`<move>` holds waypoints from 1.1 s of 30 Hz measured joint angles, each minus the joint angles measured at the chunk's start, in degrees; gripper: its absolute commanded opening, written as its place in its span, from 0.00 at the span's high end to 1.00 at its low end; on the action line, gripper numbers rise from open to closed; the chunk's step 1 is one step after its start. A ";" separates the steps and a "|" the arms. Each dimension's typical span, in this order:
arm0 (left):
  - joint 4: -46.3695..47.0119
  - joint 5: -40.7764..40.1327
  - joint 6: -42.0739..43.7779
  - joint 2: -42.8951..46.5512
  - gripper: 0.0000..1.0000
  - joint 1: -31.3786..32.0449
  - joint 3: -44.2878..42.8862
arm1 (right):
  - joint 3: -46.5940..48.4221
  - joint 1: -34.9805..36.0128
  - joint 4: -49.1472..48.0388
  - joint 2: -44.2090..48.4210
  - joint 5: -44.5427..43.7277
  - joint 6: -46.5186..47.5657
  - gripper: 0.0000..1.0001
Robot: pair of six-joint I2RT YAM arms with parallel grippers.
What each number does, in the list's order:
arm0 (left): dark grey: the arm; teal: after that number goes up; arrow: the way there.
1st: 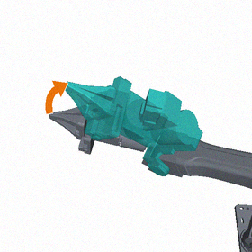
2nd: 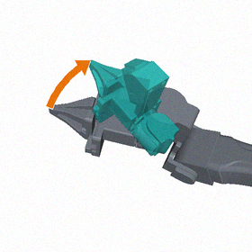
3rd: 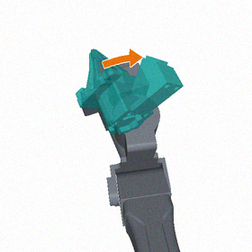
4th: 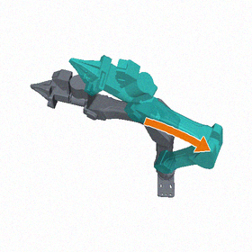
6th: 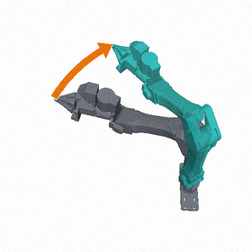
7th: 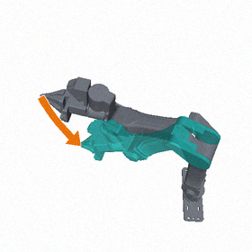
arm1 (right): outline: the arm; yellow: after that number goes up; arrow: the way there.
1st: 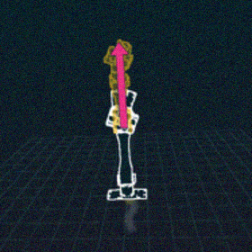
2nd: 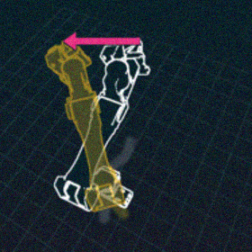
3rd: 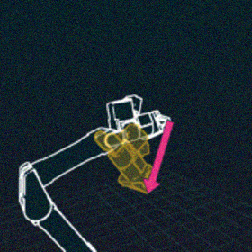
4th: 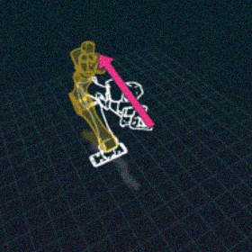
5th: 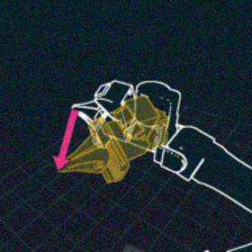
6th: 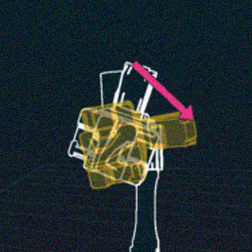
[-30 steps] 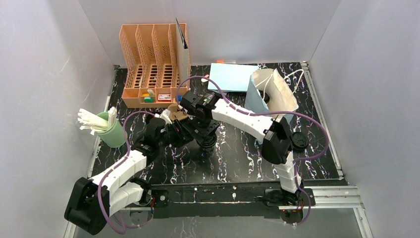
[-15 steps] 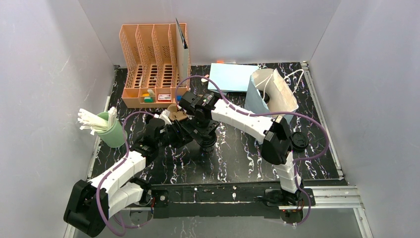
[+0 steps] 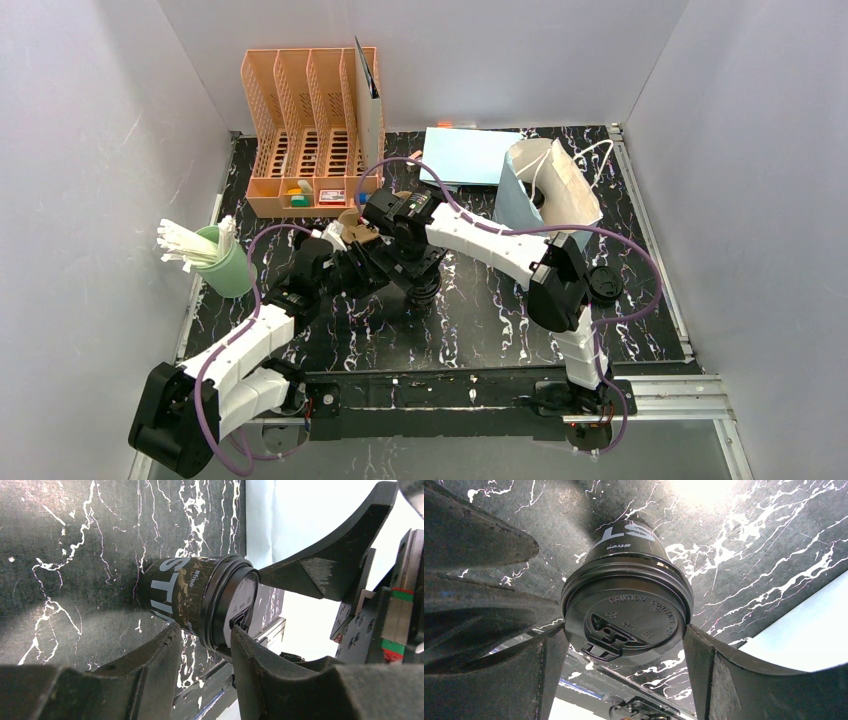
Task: Pack the takeout coffee
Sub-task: Close the cup lid on the coffee cup.
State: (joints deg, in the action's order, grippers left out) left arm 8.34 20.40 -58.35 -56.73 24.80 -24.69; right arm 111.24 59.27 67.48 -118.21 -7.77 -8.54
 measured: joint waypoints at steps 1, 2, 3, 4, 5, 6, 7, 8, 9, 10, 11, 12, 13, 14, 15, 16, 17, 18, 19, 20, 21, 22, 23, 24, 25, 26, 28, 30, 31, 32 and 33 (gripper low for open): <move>0.22 0.07 -0.02 -0.07 0.60 0.00 0.00 | -0.07 0.00 0.02 0.00 0.00 0.00 0.10; 0.42 0.17 -0.04 -0.09 0.60 0.00 0.00 | -0.13 0.00 -0.11 0.00 0.00 0.00 0.10; 0.57 0.26 -0.11 -0.11 0.60 0.00 0.00 | -0.20 0.00 -0.20 0.00 0.00 0.02 0.10; 0.76 0.33 -0.17 -0.17 0.60 0.00 0.00 | -0.28 -0.02 -0.31 0.00 0.02 0.11 0.10; 0.85 0.42 -0.17 -0.22 0.60 0.00 0.02 | -0.31 -0.02 -0.35 0.00 0.02 0.17 0.10; 0.90 0.52 -0.22 -0.35 0.60 0.00 0.00 | -0.35 -0.04 -0.37 0.00 0.02 0.22 0.10; 1.09 0.66 -0.24 -0.50 0.60 0.00 0.00 | -0.35 -0.04 -0.39 0.00 0.02 0.28 0.10; 1.42 0.81 -0.33 -0.76 0.61 0.00 0.02 | -0.35 -0.04 -0.42 0.00 0.02 0.44 0.09; 1.75 1.03 -0.46 -1.07 0.61 -0.07 0.04 | -0.35 -0.07 -0.44 0.00 0.02 0.59 0.08; 2.21 1.16 -0.74 -1.31 0.62 -0.13 0.20 | -0.35 -0.15 -0.48 0.00 0.09 0.70 0.07; 2.69 1.33 -0.90 -1.51 0.62 -0.20 0.44 | -0.37 -0.26 -0.61 0.00 0.20 0.85 0.04; 3.13 1.49 -1.09 -1.68 0.62 -0.24 0.74 | -0.37 -0.35 -0.74 0.00 0.24 1.01 0.02; 3.39 1.53 -1.22 -1.84 0.62 -0.26 1.01 | -0.37 -0.37 -0.98 0.00 0.26 1.09 0.02; 3.54 1.55 -1.36 -1.95 0.62 -0.26 1.22 | -0.37 -0.37 -1.27 0.02 0.24 1.20 0.02; 3.69 1.57 -1.51 -1.95 0.62 -0.26 1.42 | -0.37 -0.39 -1.60 0.04 0.22 1.27 0.02; 3.69 1.60 -1.68 -1.95 0.62 -0.28 1.60 | -0.37 -0.42 -1.77 0.09 0.22 1.31 0.02; 3.69 1.64 -1.75 -1.95 0.62 -0.31 1.66 | -0.37 -0.42 -1.92 0.17 0.22 1.31 0.02; 3.72 1.66 -1.81 -1.95 0.62 -0.33 1.70 | -0.37 -0.42 -2.08 0.28 0.24 1.33 0.02; 3.78 1.68 -1.90 -1.95 0.62 -0.37 1.70 | -0.37 -0.42 -2.25 0.46 0.28 1.36 0.02; 3.85 1.68 -1.95 -1.95 0.63 -0.39 1.70 | -0.37 -0.42 -2.49 0.72 0.39 1.40 0.02; 3.89 1.70 -1.95 -1.95 0.63 -0.44 1.70 | -0.37 -0.42 -2.82 0.98 0.42 1.44 0.02; 3.96 1.70 -1.97 -1.95 0.63 -0.48 1.70 | -0.37 -0.42 -3.08 1.29 0.46 1.46 0.02; 4.02 1.70 -1.99 -1.95 0.63 -0.52 1.70 | -0.37 -0.42 -3.23 1.64 0.44 1.49 0.02; 4.11 1.73 -2.01 -1.95 0.63 -0.59 1.70 | -0.37 -0.42 -3.32 2.03 0.44 1.49 0.02; 4.13 1.70 -2.03 -1.95 0.62 -0.63 1.70 | -0.37 -0.42 -3.32 2.36 0.44 1.51 0.02; 4.13 1.70 -2.08 -1.95 0.63 -0.68 1.70 | -0.37 -0.42 -3.32 2.71 0.44 1.51 0.02; 4.11 1.70 -2.12 -1.95 0.63 -0.70 1.70 | -0.37 -0.42 -3.32 3.26 0.42 1.51 0.02; 4.07 1.70 -2.08 -1.95 0.63 -0.70 1.70 | -0.37 -0.42 -3.34 3.87 0.39 1.51 0.02; 4.00 1.68 -1.95 -1.95 0.63 -0.70 1.70 | -0.39 -0.42 -3.39 4.15 0.37 1.49 0.03; 3.89 1.68 -1.81 -1.95 0.63 -0.70 1.68 | -0.52 -0.44 -3.58 4.61 0.37 1.44 0.06; 3.74 1.68 -1.57 -1.95 0.62 -0.70 1.68 | -1.03 -0.46 -4.20 5.33 0.37 1.42 0.11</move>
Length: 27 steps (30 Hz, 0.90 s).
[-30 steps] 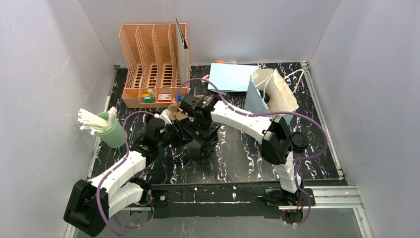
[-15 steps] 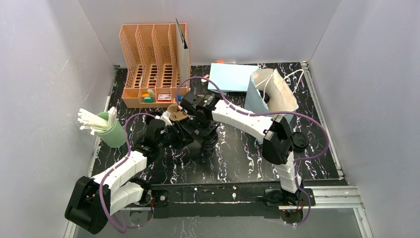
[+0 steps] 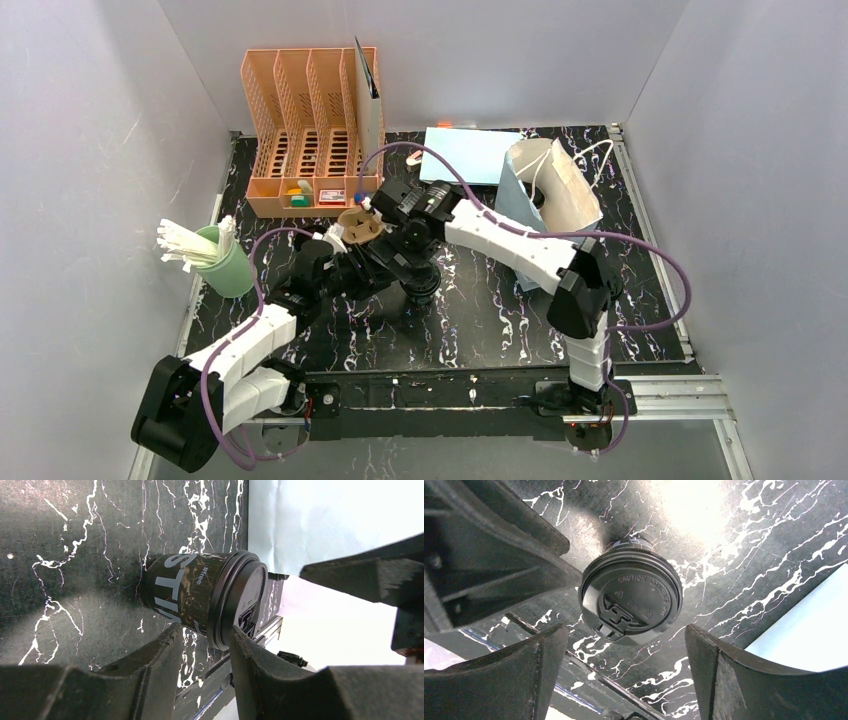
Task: Pack the takeout coffee
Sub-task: Close the cup lid on the coffee cup.
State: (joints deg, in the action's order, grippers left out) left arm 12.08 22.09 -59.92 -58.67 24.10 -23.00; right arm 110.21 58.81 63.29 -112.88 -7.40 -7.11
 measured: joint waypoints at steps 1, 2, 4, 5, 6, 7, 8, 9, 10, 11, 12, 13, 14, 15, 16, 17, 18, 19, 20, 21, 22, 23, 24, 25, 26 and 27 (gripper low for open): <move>-0.24 0.02 0.35 0.00 0.62 0.00 -0.07 | -0.87 -0.09 -0.76 1.07 0.04 -0.13 0.16; -0.52 0.02 0.87 0.00 0.62 0.00 -0.22 | -2.03 -0.22 -1.60 2.38 0.04 -0.26 0.21; -1.44 0.00 2.23 -0.09 0.63 -0.04 -1.07 | -5.03 -0.63 -3.65 5.46 0.07 -1.03 0.32; -2.58 -0.04 3.34 -0.26 0.64 -0.04 -2.10 | -6.71 -1.03 -4.66 7.32 0.11 -1.73 0.36; -3.58 -0.13 4.55 -0.55 0.64 -0.04 -3.39 | -8.50 -1.51 -6.08 9.20 0.15 -2.45 0.39; -4.24 -0.17 5.70 -0.87 0.65 -0.04 -4.66 | -10.16 -2.08 -7.39 11.04 0.20 -3.32 0.42; -5.25 -0.20 7.10 -1.25 0.66 -0.04 -6.21 | -12.07 -2.71 -9.07 12.98 0.13 -4.42 0.45; -6.10 -0.22 8.52 -1.66 0.68 -0.04 -7.76 | -13.64 -3.21 -10.47 14.58 0.04 -5.20 0.48; -6.91 -0.22 9.84 -2.08 0.69 -0.04 -9.18 | -15.65 -3.96 -12.13 16.50 -0.02 -6.32 0.50; -7.61 -0.22 11.10 -2.51 0.71 -0.04 -10.54 | -17.99 -4.81 -14.12 18.53 0.09 -7.43 0.53; -8.26 -0.20 12.15 -2.91 0.72 -0.04 -11.58 | -19.54 -5.53 -15.28 19.98 0.15 -8.15 0.54; -8.76 -0.17 13.09 -3.23 0.74 -0.04 -12.41 | -21.73 -6.67 -17.11 21.64 1.01 -9.27 0.55; -9.46 -0.17 14.10 -3.58 0.75 -0.04 -13.14 | -23.21 -7.76 -18.36 22.75 1.86 -9.99 0.55; -9.79 -0.17 14.62 -3.87 0.77 -0.04 -13.44 | -24.33 -8.74 -19.54 23.45 2.89 -10.69 0.56; -10.40 -0.20 15.30 -4.20 0.78 -0.04 -13.77 | -25.49 -9.90 -20.87 23.98 4.26 -11.23 0.57; -10.97 -0.20 15.87 -4.52 0.79 -0.04 -14.03 | -26.38 -10.84 -21.86 24.15 5.40 -11.82 0.58; -11.67 -0.20 16.44 -4.96 0.79 -0.04 -14.34 | -27.10 -11.85 -22.84 24.15 6.58 -12.31 0.58; -12.39 -0.20 16.94 -5.44 0.79 -0.02 -14.69 | -27.89 -12.57 -23.85 24.11 7.65 -12.76 0.59; -12.98 -0.24 17.44 -5.84 0.79 0.04 -15.04 | -28.70 -13.03 -24.76 24.09 8.68 -13.31 0.59; -13.66 -0.33 17.94 -6.27 0.78 0.22 -15.43 | -29.49 -13.25 -25.62 24.09 9.66 -13.75 0.60; -14.08 -0.48 18.36 -6.58 0.77 0.42 -15.74 | -30.18 -13.29 -26.34 24.06 10.58 -14.01 0.60; -14.64 -0.70 18.88 -6.95 0.77 0.74 -16.17 | -30.80 -13.27 -27.02 24.02 11.41 -14.27 0.61; -15.15 -1.05 19.32 -7.23 0.76 1.09 -16.57 | -31.32 -13.27 -27.61 24.02 12.02 -14.53 0.62; -15.76 -1.49 19.78 -7.52 0.76 1.64 -17.05 | -31.80 -13.29 -28.24 24.00 12.61 -14.80 0.62; -16.35 -1.97 20.33 -7.76 0.76 2.29 -17.49 | -32.30 -13.31 -28.83 24.00 13.11 -15.04 0.63; -16.90 -2.29 20.76 -7.91 0.76 2.89 -17.88 | -32.72 -13.31 -29.33 23.93 13.75 -15.23 0.63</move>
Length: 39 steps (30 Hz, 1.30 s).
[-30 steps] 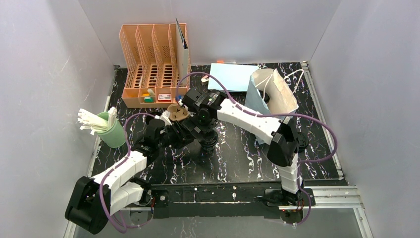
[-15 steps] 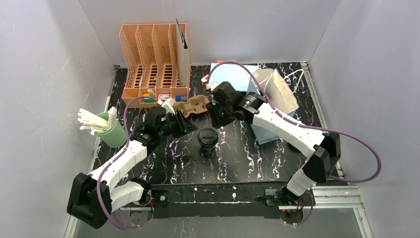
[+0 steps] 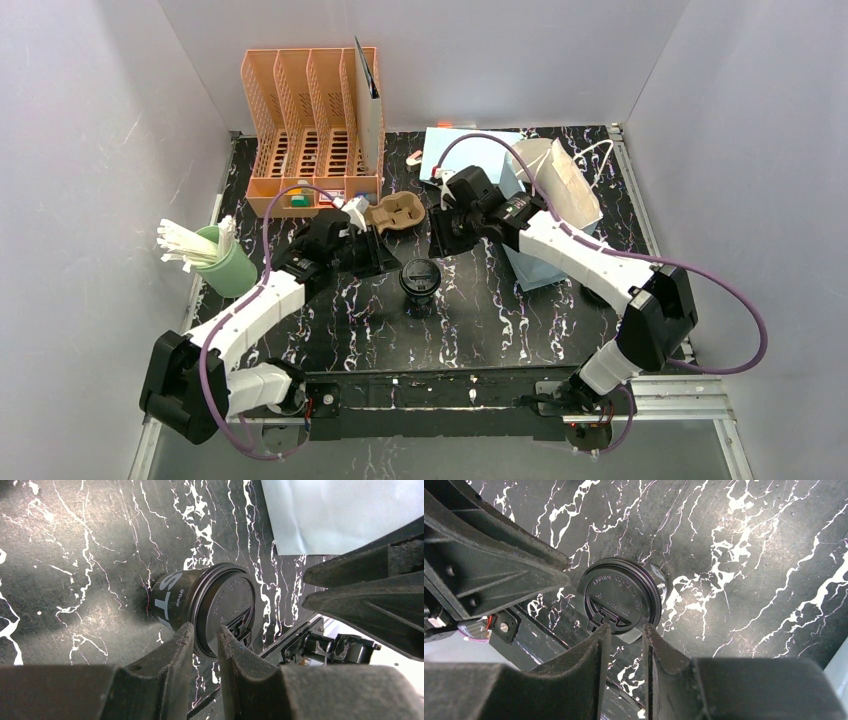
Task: Pack the takeout coffee
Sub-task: Close the cup lid on the coffee cup.
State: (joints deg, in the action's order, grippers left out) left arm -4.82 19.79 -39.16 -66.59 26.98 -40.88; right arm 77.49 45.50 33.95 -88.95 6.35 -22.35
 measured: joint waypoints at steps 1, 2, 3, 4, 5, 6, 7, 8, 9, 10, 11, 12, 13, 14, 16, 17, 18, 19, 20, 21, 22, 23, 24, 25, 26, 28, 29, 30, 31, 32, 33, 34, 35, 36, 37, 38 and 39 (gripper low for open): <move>-0.26 -0.28 0.31 -0.15 0.76 0.39 -0.26 | -0.31 -0.02 -0.42 -0.02 0.26 -0.02 0.63; -0.57 -0.68 0.70 -0.37 0.77 0.94 -0.59 | -0.57 -0.07 -0.81 -0.13 0.61 -0.04 0.63; -0.87 -1.01 1.05 -0.66 0.77 1.42 -0.94 | -0.63 -0.11 -1.05 -0.37 0.96 -0.04 0.63; -1.18 -1.29 1.31 -0.92 0.77 1.86 -1.25 | -0.79 -0.13 -1.49 -0.61 1.27 -0.02 0.63; -1.29 -1.44 1.51 -1.16 0.77 2.14 -1.42 | -0.92 -0.13 -1.75 -0.81 1.42 -0.02 0.63; -1.42 -1.77 1.77 -1.49 0.77 2.47 -1.68 | -1.14 -0.15 -2.03 -1.01 1.62 0.00 0.63; -1.51 -1.88 1.92 -1.86 0.77 2.75 -1.73 | -1.27 -0.15 -2.21 -1.25 1.77 0.02 0.64; -1.70 -2.14 2.10 -2.19 0.77 3.02 -1.84 | -1.31 -0.15 -2.40 -1.66 1.84 0.02 0.64; -1.75 -2.43 2.21 -2.51 0.77 3.26 -1.90 | -1.33 -0.15 -2.58 -2.14 1.97 0.07 0.64; -1.86 -2.67 2.40 -2.75 0.77 3.39 -1.92 | -1.33 -0.17 -2.71 -2.67 2.01 0.09 0.64; -1.99 -2.91 2.58 -2.91 0.77 3.56 -1.97 | -1.33 -0.17 -2.82 -3.19 2.03 0.11 0.65; -2.21 -3.10 2.75 -3.06 0.77 3.65 -2.03 | -1.33 -0.15 -2.84 -3.72 2.03 0.15 0.65; -2.40 -3.39 2.95 -3.21 0.77 3.72 -2.12 | -1.36 -0.15 -2.84 -4.15 2.01 0.22 0.65; -2.69 -3.63 3.13 -3.37 0.77 3.82 -2.23 | -1.44 -0.17 -2.89 -4.46 2.01 0.24 0.64; -3.21 -4.24 3.45 -3.58 0.77 3.96 -2.54 | -1.53 -0.17 -2.86 -4.68 1.95 0.28 0.65; -3.50 -4.42 3.63 -3.63 0.77 3.98 -2.73 | -1.53 -0.17 -2.86 -4.70 1.92 0.31 0.65; -3.54 -4.55 3.74 -3.72 0.77 4.02 -2.91 | -1.53 -0.24 -2.89 -4.70 1.92 0.42 0.65; -3.61 -4.68 3.85 -3.82 0.77 4.07 -3.13 | -1.53 -0.26 -2.91 -4.70 1.92 0.48 0.65; -3.58 -4.83 4.00 -3.91 0.77 4.13 -3.28 | -1.53 -0.31 -2.89 -4.72 1.90 0.55 0.65; -3.61 -4.87 4.09 -4.00 0.77 4.17 -3.41 | -1.53 -0.39 -2.91 -4.76 1.86 0.68 0.66; -3.61 -5.03 4.15 -4.13 0.78 4.28 -3.50 | -1.53 -0.39 -2.91 -4.79 1.86 0.74 0.66; -3.61 -5.03 4.24 -4.24 0.78 4.28 -3.54 | -1.53 -0.44 -2.89 -4.81 1.77 0.85 0.67; -3.63 -5.09 4.28 -4.33 0.78 4.35 -3.54 | -1.53 -0.46 -2.91 -4.85 1.77 0.94 0.67; -3.67 -5.14 4.31 -4.39 0.78 4.37 -3.54 | -1.53 -0.48 -2.91 -4.90 1.75 1.11 0.68; -3.69 -5.20 4.37 -4.44 0.78 4.39 -3.54 | -1.53 -0.48 -2.91 -4.96 1.75 1.16 0.69; -3.85 -5.22 4.48 -4.44 0.78 4.39 -3.54 | -1.53 -0.48 -2.91 -5.18 1.77 1.38 0.69; -3.87 -5.22 4.50 -4.44 0.78 4.39 -3.54 | -1.53 -0.48 -2.89 -5.31 1.81 1.42 0.69; -3.91 -5.22 4.52 -4.44 0.78 4.39 -3.54 | -1.55 -0.48 -2.89 -5.46 1.86 1.49 0.69; -4.00 -5.22 4.55 -4.44 0.78 4.39 -3.54 | -1.55 -0.48 -2.91 -5.60 1.95 1.53 0.69; -4.07 -5.22 4.55 -4.44 0.78 4.39 -3.54 | -1.55 -0.48 -2.89 -5.81 2.01 1.55 0.70; -4.17 -5.22 4.57 -4.44 0.78 4.39 -3.54 | -1.55 -0.48 -2.89 -6.03 2.05 1.55 0.70; -4.24 -5.22 4.59 -4.44 0.78 4.39 -3.54 | -1.55 -0.48 -2.89 -6.29 2.21 1.57 0.71; -4.24 -5.22 4.59 -4.48 0.78 4.39 -3.56 | -1.55 -0.48 -2.89 -6.56 2.43 1.57 0.71; -4.28 -5.20 4.59 -4.50 0.78 4.39 -3.63 | -1.55 -0.48 -2.91 -6.82 2.58 1.60 0.71; -4.28 -5.20 4.61 -4.59 0.78 4.39 -3.74 | -1.55 -0.48 -2.89 -7.06 2.75 1.60 0.71; -4.28 -5.20 4.59 -4.66 0.78 4.39 -3.85 | -1.55 -0.48 -2.89 -7.21 2.84 1.62 0.71; -4.28 -5.18 4.59 -4.72 0.78 4.39 -3.91 | -1.55 -0.48 -2.91 -7.34 2.84 1.62 0.72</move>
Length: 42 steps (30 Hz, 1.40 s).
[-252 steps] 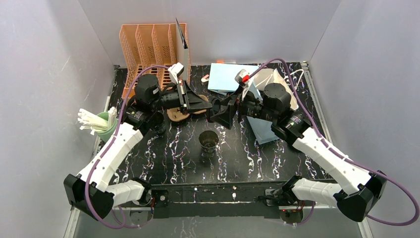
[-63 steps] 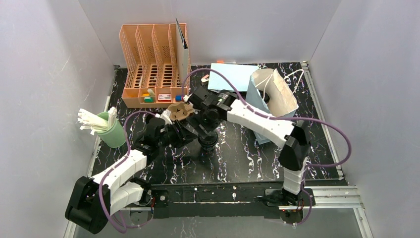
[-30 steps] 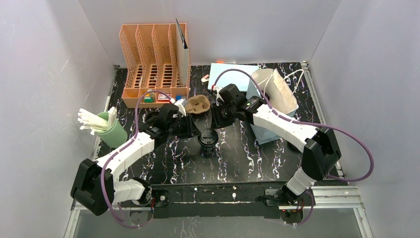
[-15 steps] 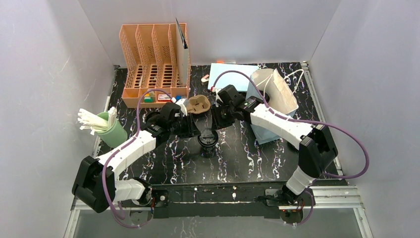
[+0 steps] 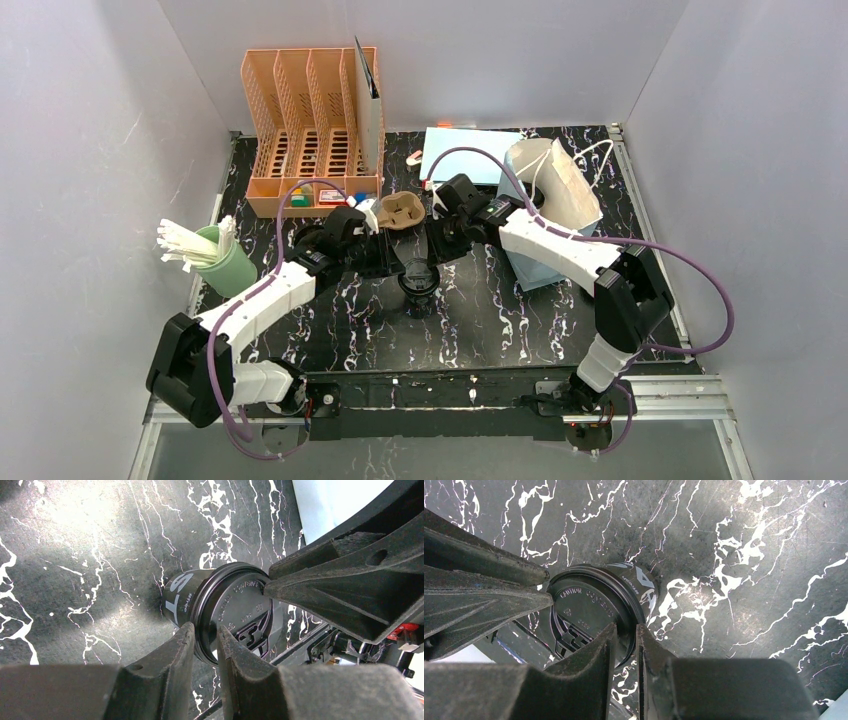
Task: Pack the takeout coffee
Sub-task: Close the cup lid on the coffee cup.
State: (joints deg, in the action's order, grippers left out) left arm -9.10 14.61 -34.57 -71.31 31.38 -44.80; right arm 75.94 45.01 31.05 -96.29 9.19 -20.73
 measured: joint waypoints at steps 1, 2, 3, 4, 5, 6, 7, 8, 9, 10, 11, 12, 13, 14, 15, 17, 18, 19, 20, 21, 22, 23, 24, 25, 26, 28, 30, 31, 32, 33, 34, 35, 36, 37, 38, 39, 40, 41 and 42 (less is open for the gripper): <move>0.02 0.00 0.00 -0.11 0.78 0.00 -0.07 | 0.00 0.00 0.00 -0.07 0.00 0.02 0.72; 0.02 0.00 0.00 -0.20 0.78 0.00 -0.09 | 0.00 0.00 -0.02 -0.09 0.00 0.04 0.73; 0.02 -0.02 0.00 -0.31 0.79 0.00 -0.09 | 0.00 -0.02 -0.04 -0.09 0.00 0.07 0.73; 0.02 0.00 -0.02 -0.42 0.79 0.00 -0.09 | 0.00 -0.04 -0.04 -0.09 0.00 0.07 0.73; 0.02 0.02 -0.02 -0.50 0.79 0.02 -0.11 | 0.00 -0.13 -0.04 -0.09 0.00 0.09 0.74; 0.02 0.04 -0.02 -0.50 0.80 0.04 -0.13 | 0.00 -0.31 -0.04 -0.11 0.02 0.09 0.74; 0.02 0.04 -0.02 -0.52 0.80 0.04 -0.15 | 0.00 -0.33 -0.07 -0.13 0.04 0.11 0.74; 0.02 0.07 -0.02 -0.52 0.80 0.09 -0.15 | 0.00 -0.35 -0.09 -0.15 0.09 0.11 0.74; 0.02 0.09 -0.02 -0.52 0.81 0.11 -0.15 | 0.00 -0.39 -0.13 -0.20 0.17 0.11 0.74; 0.02 0.13 -0.04 -0.52 0.81 0.11 -0.15 | 0.00 -0.42 -0.15 -0.20 0.24 0.11 0.74; 0.04 0.15 -0.07 -0.52 0.82 0.11 -0.15 | -0.02 -0.44 -0.17 -0.20 0.26 0.11 0.74; 0.04 0.15 -0.09 -0.52 0.83 0.11 -0.15 | -0.09 -0.44 -0.24 -0.20 0.33 0.11 0.74; 0.04 0.15 -0.09 -0.52 0.83 0.09 -0.15 | -0.22 -0.44 -0.46 -0.20 0.39 0.11 0.74; 0.04 0.15 -0.09 -0.52 0.83 0.09 -0.15 | -0.44 -0.44 -0.85 -0.20 0.44 0.11 0.74; 0.09 0.15 -0.09 -0.52 0.84 0.09 -0.15 | -0.52 -0.48 -1.07 -0.20 0.50 0.11 0.74; 0.11 0.17 -0.11 -0.52 0.84 0.09 -0.15 | -0.76 -0.70 -1.57 -0.20 0.79 0.11 0.75; 0.17 0.20 -0.11 -0.52 0.84 0.11 -0.15 | -0.83 -0.79 -1.70 -0.20 0.96 0.11 0.75; 0.22 0.20 -0.13 -0.52 0.85 0.11 -0.15 | -0.85 -0.85 -1.77 -0.20 1.09 0.09 0.75; 0.24 0.20 -0.11 -0.52 0.85 0.11 -0.15 | -0.90 -0.87 -1.90 -0.20 1.25 0.11 0.75; 0.26 0.20 -0.11 -0.55 0.85 0.11 -0.15 | -1.07 -0.90 -2.16 -0.20 1.33 0.11 0.75; 0.26 0.20 -0.11 -0.59 0.85 0.11 -0.15 | -1.25 -0.94 -2.47 -0.20 1.49 0.11 0.76; 0.28 0.20 -0.11 -0.61 0.85 0.11 -0.15 | -1.46 -1.01 -2.82 -0.20 1.57 0.09 0.76; 0.28 0.20 -0.11 -0.63 0.85 0.13 -0.15 | -1.64 -1.05 -3.06 -0.17 1.70 0.07 0.75; 0.28 0.17 -0.11 -0.63 0.85 0.20 -0.15 | -1.84 -1.09 -3.37 -0.15 1.81 0.04 0.76; 0.28 0.17 -0.13 -0.63 0.85 0.31 -0.15 | -2.21 -1.11 -3.93 -0.04 1.97 -0.04 0.76; 0.28 0.17 -0.13 -0.63 0.85 0.44 -0.15 | -2.97 -1.14 -4.66 0.39 2.16 -0.13 0.76; 0.28 0.09 -0.15 -0.63 0.85 0.66 -0.15 | -4.00 -1.14 -5.49 1.05 2.32 -0.20 0.76; 0.28 0.00 -0.15 -0.63 0.85 0.79 -0.13 | -4.46 -1.14 -5.88 1.36 2.38 -0.26 0.76; 0.28 -0.09 -0.17 -0.63 0.85 0.92 -0.13 | -4.79 -1.16 -6.12 1.60 2.43 -0.33 0.76; 0.31 -0.28 -0.17 -0.63 0.85 1.07 -0.11 | -5.09 -1.16 -6.45 1.77 2.51 -0.37 0.76; 0.42 -0.46 -0.20 -0.61 0.85 1.22 -0.02 | -5.38 -1.16 -6.80 1.92 2.58 -0.37 0.76; 0.61 -0.68 -0.26 -0.61 0.85 1.33 0.09 | -5.70 -1.18 -7.17 2.12 2.58 -0.42 0.76; 0.79 -0.79 -0.35 -0.61 0.85 1.40 0.17 | -5.92 -1.18 -7.41 2.23 2.58 -0.48 0.76; 1.03 -0.96 -0.42 -0.59 0.85 1.49 0.28 | -6.25 -1.20 -7.69 2.45 2.58 -0.57 0.76; 1.31 -1.11 -0.57 -0.59 0.85 1.53 0.42 | -6.49 -1.25 -7.82 2.62 2.62 -0.66 0.76; 1.60 -1.29 -0.61 -0.59 0.85 1.60 0.57 | -6.58 -1.29 -7.85 2.71 2.69 -0.74 0.76; 1.92 -1.42 -0.70 -0.55 0.85 1.66 0.79 | -6.78 -1.31 -8.13 2.73 2.78 -0.79 0.76; 2.25 -1.57 -0.85 -0.44 0.85 1.70 1.05 | -6.86 -1.36 -8.28 2.73 2.89 -0.87 0.76; 2.62 -1.70 -1.01 -0.28 0.85 1.70 1.29 | -6.95 -1.44 -8.52 2.73 2.95 -0.96 0.76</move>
State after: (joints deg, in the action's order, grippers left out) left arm -6.48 12.91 -35.57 -71.59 33.08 -43.51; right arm 68.99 43.57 22.52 -93.56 12.14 -21.69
